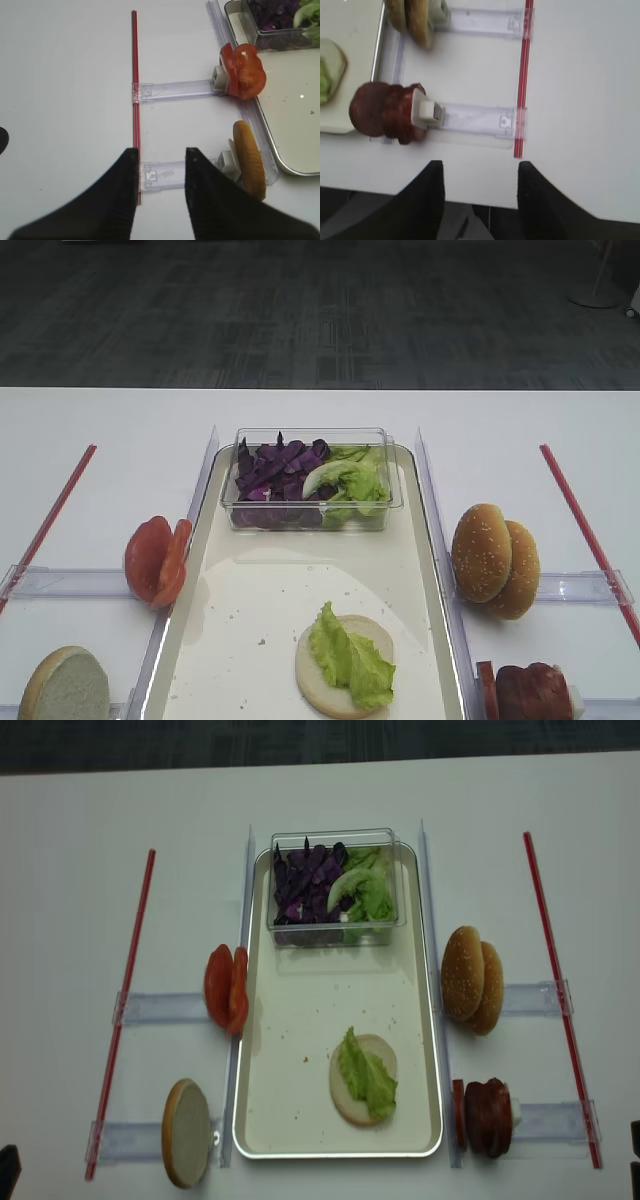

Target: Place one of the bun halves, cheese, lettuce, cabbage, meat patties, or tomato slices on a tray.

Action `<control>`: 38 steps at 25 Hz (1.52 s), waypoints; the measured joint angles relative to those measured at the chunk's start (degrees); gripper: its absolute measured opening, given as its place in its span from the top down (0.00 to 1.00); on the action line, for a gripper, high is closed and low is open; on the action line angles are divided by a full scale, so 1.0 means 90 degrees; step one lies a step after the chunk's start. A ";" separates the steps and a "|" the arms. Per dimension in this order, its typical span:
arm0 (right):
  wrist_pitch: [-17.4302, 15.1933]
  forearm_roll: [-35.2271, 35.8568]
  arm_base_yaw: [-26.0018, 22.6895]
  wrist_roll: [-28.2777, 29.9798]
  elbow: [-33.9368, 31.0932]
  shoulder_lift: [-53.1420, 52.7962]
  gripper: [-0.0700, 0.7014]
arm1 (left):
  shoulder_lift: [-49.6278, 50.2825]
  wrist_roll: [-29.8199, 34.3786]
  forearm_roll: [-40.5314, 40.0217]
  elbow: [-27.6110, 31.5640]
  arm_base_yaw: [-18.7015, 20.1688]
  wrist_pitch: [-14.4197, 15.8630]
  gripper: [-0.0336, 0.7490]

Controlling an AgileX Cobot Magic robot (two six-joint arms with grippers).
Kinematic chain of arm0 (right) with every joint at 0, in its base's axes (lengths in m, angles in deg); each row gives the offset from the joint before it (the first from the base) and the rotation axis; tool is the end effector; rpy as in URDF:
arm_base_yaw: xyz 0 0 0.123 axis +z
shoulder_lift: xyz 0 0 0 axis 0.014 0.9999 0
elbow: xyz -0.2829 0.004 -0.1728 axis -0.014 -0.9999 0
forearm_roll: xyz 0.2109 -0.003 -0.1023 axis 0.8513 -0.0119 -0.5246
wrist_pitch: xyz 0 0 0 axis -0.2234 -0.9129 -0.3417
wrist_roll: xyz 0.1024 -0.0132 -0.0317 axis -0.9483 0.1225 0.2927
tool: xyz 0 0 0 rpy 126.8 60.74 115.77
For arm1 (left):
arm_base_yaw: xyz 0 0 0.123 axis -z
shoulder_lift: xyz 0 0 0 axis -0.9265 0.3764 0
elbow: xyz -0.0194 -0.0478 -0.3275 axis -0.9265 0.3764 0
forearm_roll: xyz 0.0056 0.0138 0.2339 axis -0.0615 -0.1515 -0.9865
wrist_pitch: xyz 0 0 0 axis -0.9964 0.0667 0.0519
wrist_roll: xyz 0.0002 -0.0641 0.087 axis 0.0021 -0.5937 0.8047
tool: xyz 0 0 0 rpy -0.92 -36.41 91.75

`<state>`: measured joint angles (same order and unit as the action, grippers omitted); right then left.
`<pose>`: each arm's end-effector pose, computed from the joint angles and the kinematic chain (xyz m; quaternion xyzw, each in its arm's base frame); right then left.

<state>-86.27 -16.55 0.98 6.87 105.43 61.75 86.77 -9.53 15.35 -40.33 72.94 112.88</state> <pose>-0.0067 0.0126 0.2708 -0.0280 0.9601 0.0537 0.2731 -0.0594 0.0108 0.2469 0.0108 0.8804 -0.0069 0.4740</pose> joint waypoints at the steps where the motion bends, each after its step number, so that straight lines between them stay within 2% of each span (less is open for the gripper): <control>1: 0.0072 0.0000 0.0000 -0.0137 -0.0026 -0.0198 0.42 | 0.0000 0.0000 0.0000 0.0000 0.0000 0.0000 0.67; 5: 0.0218 -0.0053 0.0000 -0.0592 -0.0067 -0.0830 0.42 | 0.0000 0.0000 0.0000 0.0000 0.0000 0.0000 0.67; 9: 0.0247 -0.0133 0.0000 -0.0688 -0.0067 -0.0977 0.42 | 0.0000 0.0000 0.0000 0.0000 0.0000 0.0000 0.67; 14: 0.0448 -0.0172 0.0000 -0.0703 -0.0067 -0.1044 0.42 | 0.0000 0.0000 0.0000 0.0000 0.0000 0.0000 0.67; 22: 0.0504 -0.0313 0.0000 -0.0703 -0.0106 -0.1057 0.42 | 0.0000 0.0000 0.0000 0.0000 0.0000 0.0000 0.67; 26: 0.0774 -0.0373 0.0000 -0.0536 -0.0194 -0.1205 0.42 | 0.0000 0.0000 0.0000 0.0000 0.0000 0.0000 0.67; 38: 0.0785 -0.0373 0.0000 -0.0456 -0.0312 -0.1954 0.42 | 0.0000 0.0000 0.0000 0.0000 0.0000 0.0000 0.67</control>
<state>-79.21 -19.91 0.98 2.76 102.62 44.17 86.77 -9.53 15.35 -40.33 72.94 112.88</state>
